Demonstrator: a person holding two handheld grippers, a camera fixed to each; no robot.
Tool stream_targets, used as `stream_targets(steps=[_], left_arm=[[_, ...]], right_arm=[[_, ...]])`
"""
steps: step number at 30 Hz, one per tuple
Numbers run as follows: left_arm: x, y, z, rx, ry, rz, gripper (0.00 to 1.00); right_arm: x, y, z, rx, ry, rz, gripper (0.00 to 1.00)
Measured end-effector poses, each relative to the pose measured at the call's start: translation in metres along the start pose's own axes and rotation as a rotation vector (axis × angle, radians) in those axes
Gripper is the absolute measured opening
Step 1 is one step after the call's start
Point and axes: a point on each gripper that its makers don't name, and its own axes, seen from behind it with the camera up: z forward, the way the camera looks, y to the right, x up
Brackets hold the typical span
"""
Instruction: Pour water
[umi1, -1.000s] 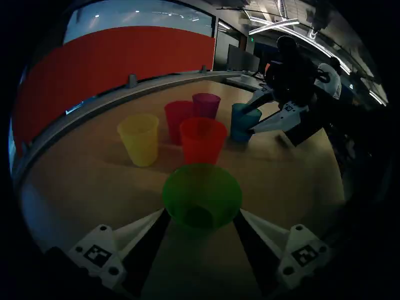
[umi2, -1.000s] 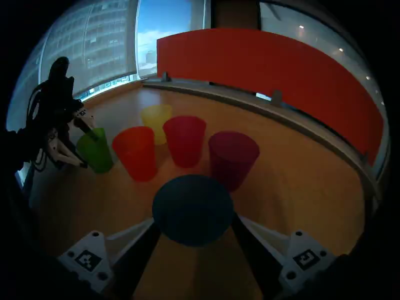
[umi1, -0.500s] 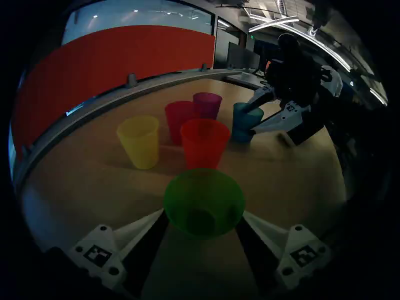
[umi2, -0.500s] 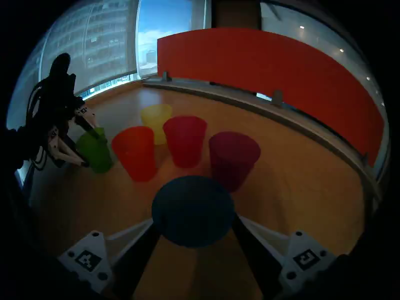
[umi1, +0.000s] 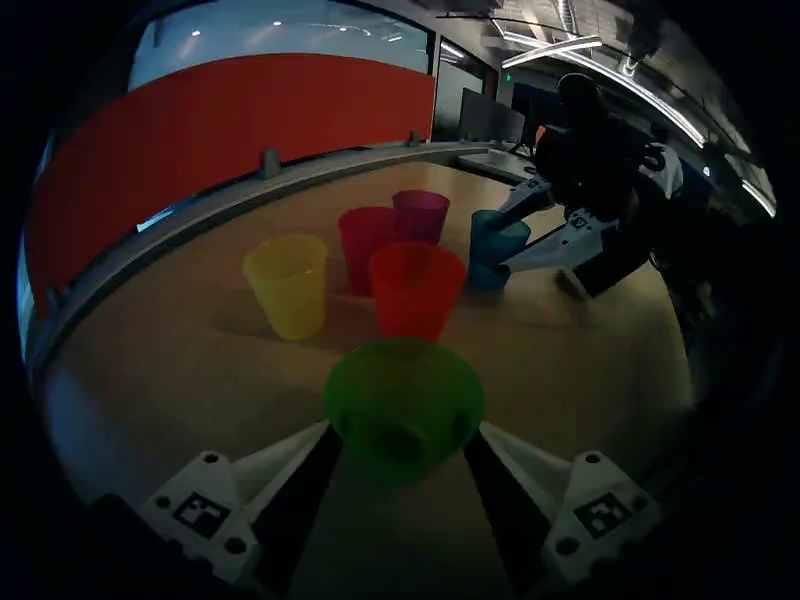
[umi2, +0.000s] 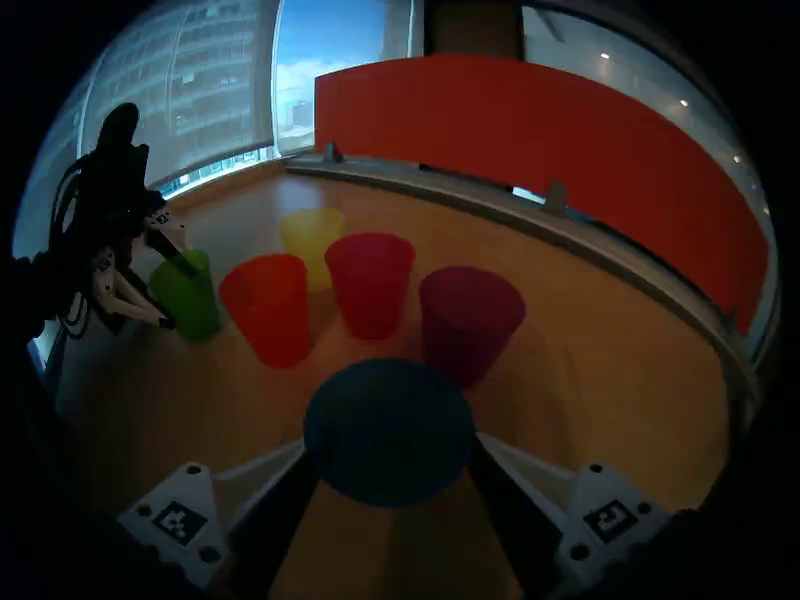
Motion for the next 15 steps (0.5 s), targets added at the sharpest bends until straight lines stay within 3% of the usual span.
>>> stream_targets(steps=[15], left_arm=[[0.012, 0.000, -0.017, 0.021, 0.046, -0.011, 0.82]], right_arm=[[0.011, -0.005, -0.013, -0.003, 0.031, 0.009, 0.87]])
